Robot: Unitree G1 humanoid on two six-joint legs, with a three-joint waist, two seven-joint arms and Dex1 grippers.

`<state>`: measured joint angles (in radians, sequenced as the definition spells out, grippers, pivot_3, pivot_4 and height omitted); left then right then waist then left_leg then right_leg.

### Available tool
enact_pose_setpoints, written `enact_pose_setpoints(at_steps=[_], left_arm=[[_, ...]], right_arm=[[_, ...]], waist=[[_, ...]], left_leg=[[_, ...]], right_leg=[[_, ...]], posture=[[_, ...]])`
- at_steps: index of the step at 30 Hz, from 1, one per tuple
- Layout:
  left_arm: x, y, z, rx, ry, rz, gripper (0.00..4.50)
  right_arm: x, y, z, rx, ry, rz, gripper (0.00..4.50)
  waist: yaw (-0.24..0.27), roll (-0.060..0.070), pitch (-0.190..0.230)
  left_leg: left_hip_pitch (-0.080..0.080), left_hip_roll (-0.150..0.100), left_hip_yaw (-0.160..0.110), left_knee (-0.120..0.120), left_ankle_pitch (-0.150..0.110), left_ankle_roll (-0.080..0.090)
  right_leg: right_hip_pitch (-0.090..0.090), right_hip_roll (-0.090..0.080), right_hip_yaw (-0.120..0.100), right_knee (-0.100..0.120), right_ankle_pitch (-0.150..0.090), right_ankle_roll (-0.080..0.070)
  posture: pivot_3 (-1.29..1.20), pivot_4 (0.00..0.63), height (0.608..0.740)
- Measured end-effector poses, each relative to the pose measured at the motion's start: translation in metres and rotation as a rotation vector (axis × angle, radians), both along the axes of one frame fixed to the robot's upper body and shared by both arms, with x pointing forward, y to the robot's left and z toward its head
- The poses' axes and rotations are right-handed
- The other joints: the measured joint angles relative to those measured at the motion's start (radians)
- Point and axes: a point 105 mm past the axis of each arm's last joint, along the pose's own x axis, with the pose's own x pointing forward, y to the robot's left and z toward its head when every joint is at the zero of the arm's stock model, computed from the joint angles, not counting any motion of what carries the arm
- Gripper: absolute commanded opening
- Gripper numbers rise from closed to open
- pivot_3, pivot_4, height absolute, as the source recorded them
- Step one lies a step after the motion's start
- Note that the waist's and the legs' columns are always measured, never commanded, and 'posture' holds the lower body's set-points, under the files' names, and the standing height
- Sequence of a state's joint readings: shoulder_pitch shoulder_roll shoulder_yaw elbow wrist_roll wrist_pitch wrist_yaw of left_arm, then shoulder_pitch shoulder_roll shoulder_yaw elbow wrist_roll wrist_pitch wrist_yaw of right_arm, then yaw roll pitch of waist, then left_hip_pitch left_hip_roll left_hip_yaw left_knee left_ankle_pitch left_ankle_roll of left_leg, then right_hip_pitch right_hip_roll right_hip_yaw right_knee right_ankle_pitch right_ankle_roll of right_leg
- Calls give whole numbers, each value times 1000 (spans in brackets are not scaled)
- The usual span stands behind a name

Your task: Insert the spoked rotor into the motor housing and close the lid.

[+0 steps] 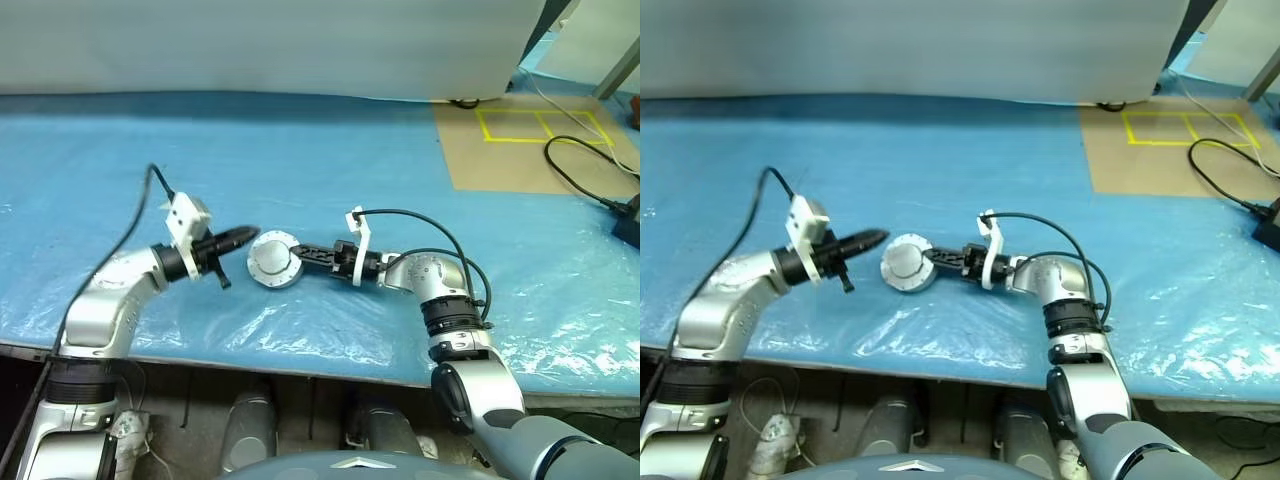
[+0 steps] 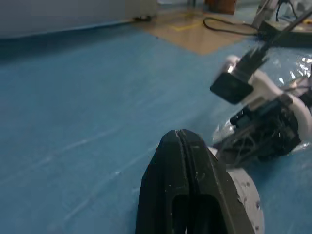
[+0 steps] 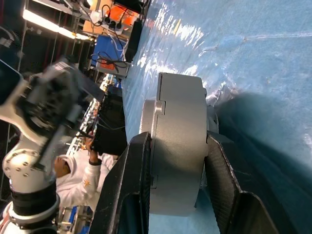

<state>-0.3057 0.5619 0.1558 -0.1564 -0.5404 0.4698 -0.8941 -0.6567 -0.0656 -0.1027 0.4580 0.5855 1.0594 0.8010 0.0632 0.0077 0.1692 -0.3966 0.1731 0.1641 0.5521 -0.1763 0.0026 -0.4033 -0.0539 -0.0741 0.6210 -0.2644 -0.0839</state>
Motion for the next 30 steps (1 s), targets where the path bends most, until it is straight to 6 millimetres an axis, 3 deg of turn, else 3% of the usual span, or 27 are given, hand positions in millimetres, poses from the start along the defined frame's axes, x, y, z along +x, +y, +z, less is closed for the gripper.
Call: enact_pose_setpoints(at_steps=[11,19,25,30], left_arm=[[-15,48,-9,-157,201,107,0],[-26,42,-28,-320,334,127,0],[-23,44,-15,-488,314,161,1536],[-25,41,-2,-613,308,141,3266]], right_arm=[[-2,-2,7,22,88,17,1235],[6,-7,66,152,11,26,1235],[5,-5,86,189,-7,43,1235],[6,-4,86,177,-4,34,1235]], waist=[[7,0,0],[9,0,0],[10,0,0],[11,0,0]], left_leg=[[-2,0,-2,5,0,0],[-5,1,-4,10,0,0],[-5,1,-5,10,0,0],[-7,0,-7,11,0,-1]], right_leg=[[0,0,-1,2,0,0],[0,0,-2,3,0,0],[1,0,-3,3,0,0],[1,0,-3,3,1,1]], posture=[[0,150,740],[0,150,740],[0,150,740],[0,150,740]])
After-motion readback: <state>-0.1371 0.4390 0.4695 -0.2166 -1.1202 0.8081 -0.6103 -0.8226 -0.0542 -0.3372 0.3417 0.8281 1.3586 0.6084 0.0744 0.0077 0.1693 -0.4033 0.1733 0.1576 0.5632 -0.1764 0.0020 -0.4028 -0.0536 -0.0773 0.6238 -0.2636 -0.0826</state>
